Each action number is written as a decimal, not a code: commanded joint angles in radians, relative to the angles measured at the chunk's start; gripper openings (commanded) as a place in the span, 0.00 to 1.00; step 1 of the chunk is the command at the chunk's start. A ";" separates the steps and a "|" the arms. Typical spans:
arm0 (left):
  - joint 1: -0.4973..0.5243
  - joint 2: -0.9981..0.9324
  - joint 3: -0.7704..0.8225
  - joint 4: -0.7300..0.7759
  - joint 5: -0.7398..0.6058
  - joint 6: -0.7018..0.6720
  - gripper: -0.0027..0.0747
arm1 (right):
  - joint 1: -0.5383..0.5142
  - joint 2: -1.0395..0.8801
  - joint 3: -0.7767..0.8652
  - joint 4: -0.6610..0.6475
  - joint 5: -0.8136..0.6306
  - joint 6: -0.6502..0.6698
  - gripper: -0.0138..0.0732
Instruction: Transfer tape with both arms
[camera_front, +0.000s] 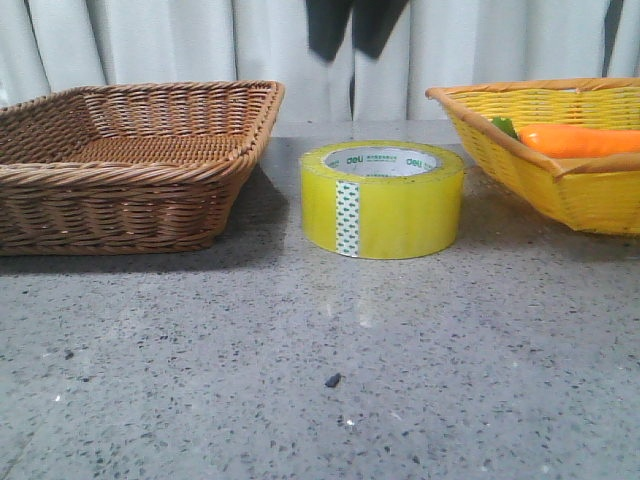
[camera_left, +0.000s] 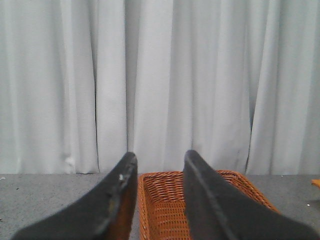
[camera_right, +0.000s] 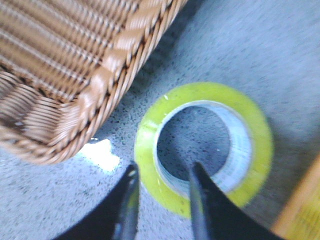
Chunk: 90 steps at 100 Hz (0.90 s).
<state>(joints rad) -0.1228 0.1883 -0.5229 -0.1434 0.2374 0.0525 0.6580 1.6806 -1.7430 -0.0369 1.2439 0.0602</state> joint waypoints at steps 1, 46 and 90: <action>0.000 0.060 -0.077 -0.018 -0.025 -0.004 0.28 | -0.003 -0.110 -0.027 -0.035 -0.002 0.001 0.22; -0.149 0.346 -0.262 -0.234 0.025 0.234 0.42 | -0.003 -0.422 -0.027 -0.043 -0.047 0.001 0.07; -0.574 0.690 -0.277 -0.203 -0.152 0.234 0.43 | -0.003 -0.701 0.139 -0.093 -0.120 0.001 0.07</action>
<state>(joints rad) -0.6203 0.8259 -0.7625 -0.3587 0.2105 0.2866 0.6580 1.0328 -1.6328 -0.1095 1.1919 0.0645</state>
